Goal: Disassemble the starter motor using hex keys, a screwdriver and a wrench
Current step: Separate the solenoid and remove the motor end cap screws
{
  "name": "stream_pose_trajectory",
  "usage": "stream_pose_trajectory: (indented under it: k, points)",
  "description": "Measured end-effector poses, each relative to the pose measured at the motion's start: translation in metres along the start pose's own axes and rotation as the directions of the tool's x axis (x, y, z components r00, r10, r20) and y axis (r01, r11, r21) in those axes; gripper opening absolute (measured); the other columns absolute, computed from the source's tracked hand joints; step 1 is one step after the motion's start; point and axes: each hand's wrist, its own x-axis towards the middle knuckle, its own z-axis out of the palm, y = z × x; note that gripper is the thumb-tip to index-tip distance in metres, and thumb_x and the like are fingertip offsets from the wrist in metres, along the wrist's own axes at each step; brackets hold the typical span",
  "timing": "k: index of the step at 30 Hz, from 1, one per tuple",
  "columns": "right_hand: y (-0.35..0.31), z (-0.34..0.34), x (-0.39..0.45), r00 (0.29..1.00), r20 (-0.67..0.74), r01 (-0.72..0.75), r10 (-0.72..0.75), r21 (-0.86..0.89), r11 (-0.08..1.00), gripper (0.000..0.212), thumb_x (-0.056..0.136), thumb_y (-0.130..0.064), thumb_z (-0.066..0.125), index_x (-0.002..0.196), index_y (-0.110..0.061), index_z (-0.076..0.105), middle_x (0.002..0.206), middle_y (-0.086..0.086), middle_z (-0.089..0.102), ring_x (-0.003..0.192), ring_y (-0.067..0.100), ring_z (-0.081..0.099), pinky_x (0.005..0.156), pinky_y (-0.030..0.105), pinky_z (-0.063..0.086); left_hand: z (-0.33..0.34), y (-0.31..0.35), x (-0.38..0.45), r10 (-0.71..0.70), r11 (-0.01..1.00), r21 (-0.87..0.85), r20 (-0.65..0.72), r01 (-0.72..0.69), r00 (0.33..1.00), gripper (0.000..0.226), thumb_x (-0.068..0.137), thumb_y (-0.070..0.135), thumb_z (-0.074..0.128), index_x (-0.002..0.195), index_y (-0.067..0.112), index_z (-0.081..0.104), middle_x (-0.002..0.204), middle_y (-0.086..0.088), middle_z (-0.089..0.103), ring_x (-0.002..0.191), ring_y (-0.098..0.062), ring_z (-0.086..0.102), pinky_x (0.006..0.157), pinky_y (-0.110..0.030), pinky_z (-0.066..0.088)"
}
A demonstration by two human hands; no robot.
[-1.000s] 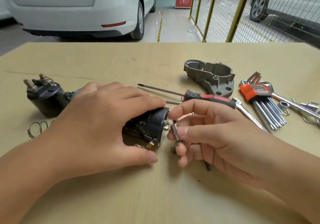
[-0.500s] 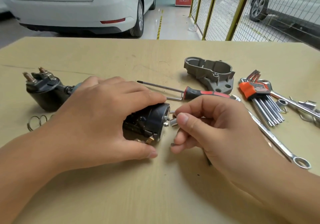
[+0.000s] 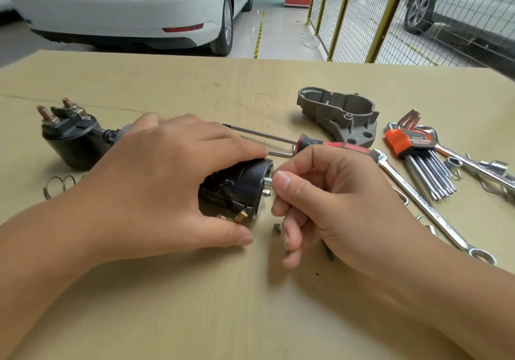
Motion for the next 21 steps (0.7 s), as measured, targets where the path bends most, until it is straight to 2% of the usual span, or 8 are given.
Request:
stream_pose_trajectory:
  k: [4, 6, 10, 14, 18, 21]
  points:
    - [-0.006, -0.003, 0.002, 0.996, 0.064, -0.061, 0.064, -0.036, 0.997, 0.017, 0.102, -0.014, 0.062, 0.092, 0.000, 0.063, 0.068, 0.020, 0.068, 0.041, 0.030, 0.062, 0.043, 0.037, 0.055, -0.001, -0.005, 0.000, 0.029, 0.999, 0.038, 0.001, -0.029, 1.000, 0.083, 0.059, 0.071, 0.076, 0.132, 0.032, 0.069, 0.122, 0.009, 0.072, 0.108, -0.029, 0.070, 0.092, -0.045, 0.045]
    - [-0.008, -0.005, 0.001, 0.991, 0.084, -0.099, 0.108, -0.108, 0.989, 0.022, 0.103, -0.020, 0.060, 0.092, -0.002, 0.063, 0.068, 0.020, 0.068, 0.039, 0.030, 0.062, 0.040, 0.034, 0.053, -0.001, -0.010, 0.000, 0.057, 0.997, 0.043, 0.006, -0.058, 0.998, 0.084, 0.061, 0.081, 0.071, 0.135, 0.041, 0.062, 0.127, 0.021, 0.068, 0.113, -0.019, 0.068, 0.089, -0.052, 0.050]
    - [-0.010, -0.005, 0.001, 0.965, 0.139, -0.181, 0.221, -0.255, 0.950, 0.033, 0.105, -0.035, 0.055, 0.090, -0.006, 0.061, 0.070, 0.025, 0.069, 0.039, 0.033, 0.059, 0.038, 0.034, 0.050, 0.002, -0.015, -0.002, 0.090, 0.996, 0.012, -0.004, -0.090, 0.996, 0.086, 0.060, 0.084, 0.071, 0.135, 0.045, 0.057, 0.130, 0.028, 0.064, 0.113, -0.013, 0.067, 0.085, -0.054, 0.050]
    - [-0.011, -0.004, 0.002, 0.971, 0.128, -0.165, 0.204, -0.261, 0.951, 0.033, 0.104, -0.031, 0.058, 0.086, -0.004, 0.057, 0.063, 0.013, 0.068, 0.035, 0.025, 0.056, 0.034, 0.027, 0.045, 0.003, -0.016, -0.002, 0.105, 0.994, 0.001, -0.007, -0.105, 0.994, 0.085, 0.060, 0.082, 0.074, 0.135, 0.047, 0.056, 0.129, 0.030, 0.063, 0.111, -0.011, 0.066, 0.082, -0.055, 0.050]
    - [-0.012, -0.006, 0.004, 0.972, 0.124, -0.151, 0.199, -0.318, 0.936, 0.033, 0.103, -0.033, 0.060, 0.083, -0.007, 0.056, 0.069, 0.023, 0.070, 0.040, 0.030, 0.057, 0.034, 0.028, 0.046, 0.003, -0.016, -0.002, 0.095, 0.995, 0.009, 0.000, -0.095, 0.995, 0.088, 0.060, 0.085, 0.074, 0.137, 0.047, 0.056, 0.131, 0.031, 0.062, 0.116, -0.009, 0.065, 0.084, -0.056, 0.050]
    - [-0.012, -0.004, 0.004, 0.980, 0.099, -0.127, 0.171, -0.347, 0.929, 0.024, 0.100, -0.027, 0.064, 0.085, -0.012, 0.055, 0.069, 0.024, 0.069, 0.036, 0.026, 0.057, 0.034, 0.028, 0.047, 0.004, -0.018, -0.002, 0.087, 0.996, 0.018, 0.002, -0.087, 0.996, 0.090, 0.060, 0.089, 0.072, 0.139, 0.051, 0.054, 0.135, 0.032, 0.058, 0.118, -0.005, 0.063, 0.086, -0.056, 0.049]
